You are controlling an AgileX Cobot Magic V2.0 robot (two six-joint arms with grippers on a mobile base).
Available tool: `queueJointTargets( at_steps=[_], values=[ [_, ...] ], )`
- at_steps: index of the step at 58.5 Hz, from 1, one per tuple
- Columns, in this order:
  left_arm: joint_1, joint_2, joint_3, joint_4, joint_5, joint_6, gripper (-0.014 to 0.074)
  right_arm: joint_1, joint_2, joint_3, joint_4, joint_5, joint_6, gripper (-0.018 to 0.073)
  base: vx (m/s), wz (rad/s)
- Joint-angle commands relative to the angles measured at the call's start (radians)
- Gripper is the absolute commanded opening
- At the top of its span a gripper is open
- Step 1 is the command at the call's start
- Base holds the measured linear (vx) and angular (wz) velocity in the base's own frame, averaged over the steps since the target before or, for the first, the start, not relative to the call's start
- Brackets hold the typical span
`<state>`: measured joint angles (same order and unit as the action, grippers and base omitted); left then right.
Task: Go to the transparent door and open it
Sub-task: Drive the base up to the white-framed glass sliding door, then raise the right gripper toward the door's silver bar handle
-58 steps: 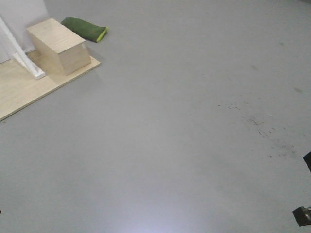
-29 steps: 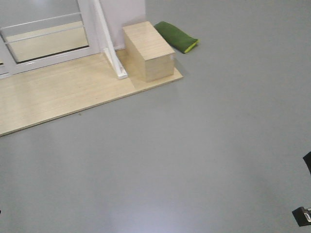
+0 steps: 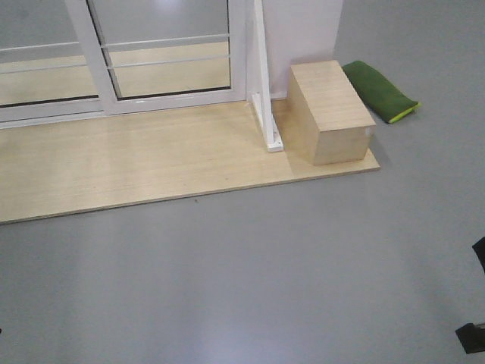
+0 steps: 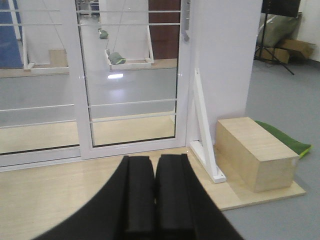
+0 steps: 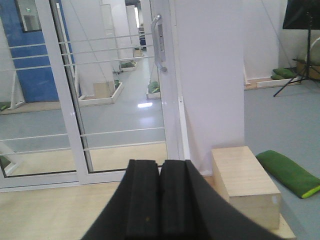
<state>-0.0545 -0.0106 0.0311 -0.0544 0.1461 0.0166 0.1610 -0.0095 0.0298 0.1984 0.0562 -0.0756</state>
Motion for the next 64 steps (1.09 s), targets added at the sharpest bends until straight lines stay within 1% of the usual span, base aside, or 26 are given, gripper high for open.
queueJointTargets(
  at_steps=[1, 34, 64],
  values=[
    [-0.005, -0.015, 0.013, -0.004, -0.079, -0.005, -0.0006, -0.001, -0.016, 0.004, -0.003, -0.084, -0.01, -0.0009, 0.45, 0.32],
    [-0.005, -0.015, 0.013, -0.004, -0.079, -0.005, -0.0006, -0.001, -0.016, 0.004, -0.003, -0.084, -0.01, -0.0009, 0.49, 0.25],
    [-0.005, -0.015, 0.013, -0.004, -0.079, -0.005, -0.0006, -0.001, -0.016, 0.004, -0.003, -0.084, -0.01, -0.0009, 0.51, 0.07]
  ],
)
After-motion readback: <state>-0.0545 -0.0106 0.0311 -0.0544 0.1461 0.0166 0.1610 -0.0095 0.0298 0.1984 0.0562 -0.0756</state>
